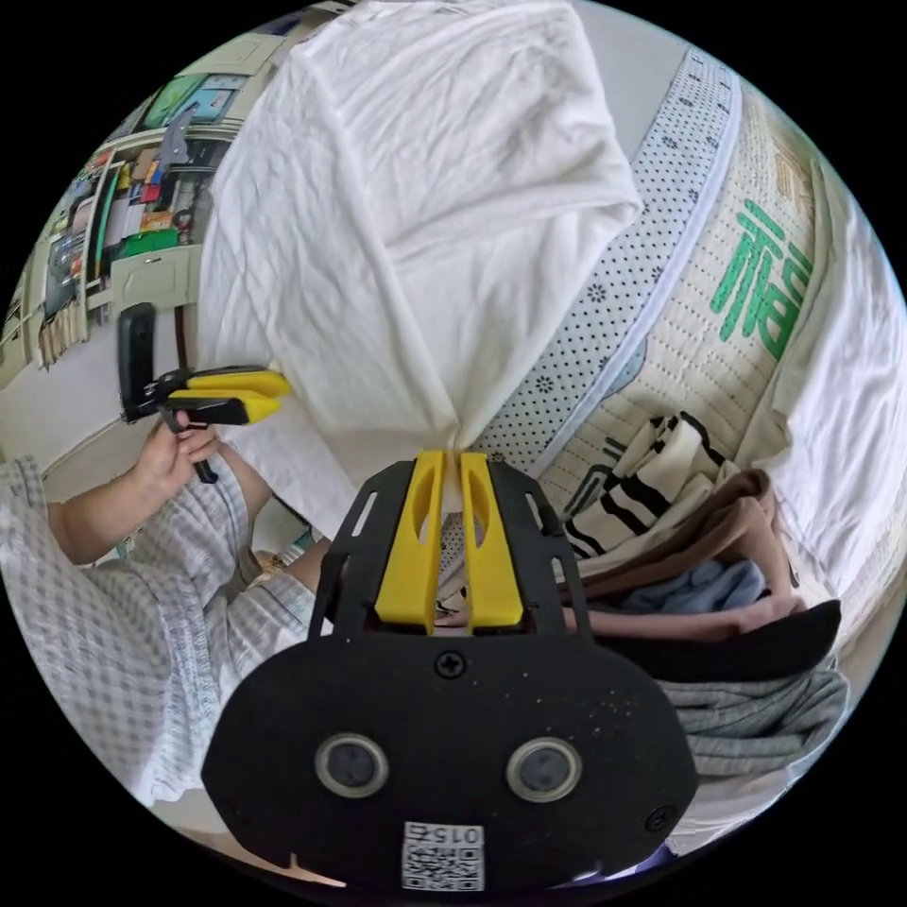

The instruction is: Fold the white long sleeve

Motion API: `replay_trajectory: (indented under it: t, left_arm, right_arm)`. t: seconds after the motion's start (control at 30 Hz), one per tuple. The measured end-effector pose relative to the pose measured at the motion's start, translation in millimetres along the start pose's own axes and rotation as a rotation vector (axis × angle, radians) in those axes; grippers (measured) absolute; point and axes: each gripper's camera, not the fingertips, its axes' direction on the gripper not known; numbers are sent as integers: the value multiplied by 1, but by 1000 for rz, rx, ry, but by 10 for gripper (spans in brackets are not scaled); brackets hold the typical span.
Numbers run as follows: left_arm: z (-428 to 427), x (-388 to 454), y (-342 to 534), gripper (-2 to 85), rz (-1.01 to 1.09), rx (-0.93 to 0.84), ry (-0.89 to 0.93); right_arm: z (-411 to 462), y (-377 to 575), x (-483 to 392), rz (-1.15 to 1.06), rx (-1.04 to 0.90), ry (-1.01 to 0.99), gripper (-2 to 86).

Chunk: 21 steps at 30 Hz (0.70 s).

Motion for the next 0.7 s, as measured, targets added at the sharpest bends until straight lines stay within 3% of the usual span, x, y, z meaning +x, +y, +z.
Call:
replay_trajectory:
  t: [0.27,0.5,0.7]
  left_arm:
    - [14,9,2,1,-20,75,160]
    - [9,21,11,9,-35,64,173]
    - [32,46,27,68,68,-128,47]
  right_arm:
    - [-76,42,-8,-87,182,-252,24]
    - [-71,54,13,-5,178,-138,13]
    - [-54,79,43,162,251,-139,34]
